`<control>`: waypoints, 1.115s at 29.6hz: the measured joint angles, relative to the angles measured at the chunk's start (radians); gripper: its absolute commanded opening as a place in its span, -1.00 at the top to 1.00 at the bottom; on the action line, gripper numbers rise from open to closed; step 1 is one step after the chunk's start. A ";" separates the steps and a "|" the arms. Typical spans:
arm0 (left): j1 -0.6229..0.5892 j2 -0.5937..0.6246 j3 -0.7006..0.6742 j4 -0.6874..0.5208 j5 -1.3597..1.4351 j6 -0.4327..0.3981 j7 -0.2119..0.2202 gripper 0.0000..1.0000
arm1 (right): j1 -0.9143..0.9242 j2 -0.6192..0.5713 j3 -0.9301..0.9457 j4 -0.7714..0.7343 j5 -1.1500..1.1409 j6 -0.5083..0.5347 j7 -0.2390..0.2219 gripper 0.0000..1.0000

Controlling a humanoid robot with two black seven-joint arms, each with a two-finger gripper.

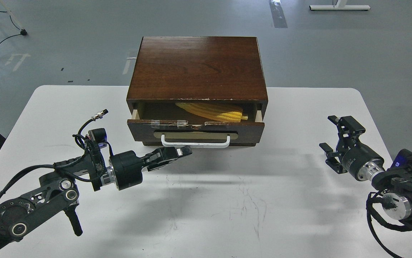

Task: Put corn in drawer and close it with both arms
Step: 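Push the drawer closed with the left gripper toward the box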

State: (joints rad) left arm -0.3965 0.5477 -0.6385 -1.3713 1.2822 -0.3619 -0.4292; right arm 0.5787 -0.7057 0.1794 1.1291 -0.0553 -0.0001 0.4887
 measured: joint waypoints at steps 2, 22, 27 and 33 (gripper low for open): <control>-0.001 -0.002 0.000 0.007 0.000 -0.001 0.000 1.00 | 0.000 0.000 0.000 0.001 0.000 0.000 0.000 -0.98; -0.041 -0.050 0.001 0.088 -0.001 0.001 -0.004 1.00 | -0.016 0.000 0.000 0.003 0.000 -0.001 0.000 -0.97; -0.050 -0.057 0.000 0.107 -0.001 0.002 -0.005 1.00 | -0.020 0.000 0.000 0.003 0.000 -0.002 0.000 -0.97; -0.068 -0.072 0.000 0.138 -0.001 0.008 -0.006 1.00 | -0.023 0.000 0.000 0.002 0.000 -0.002 0.000 -0.97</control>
State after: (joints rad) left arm -0.4641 0.4760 -0.6381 -1.2330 1.2808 -0.3535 -0.4353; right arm 0.5557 -0.7056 0.1797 1.1309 -0.0552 -0.0016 0.4887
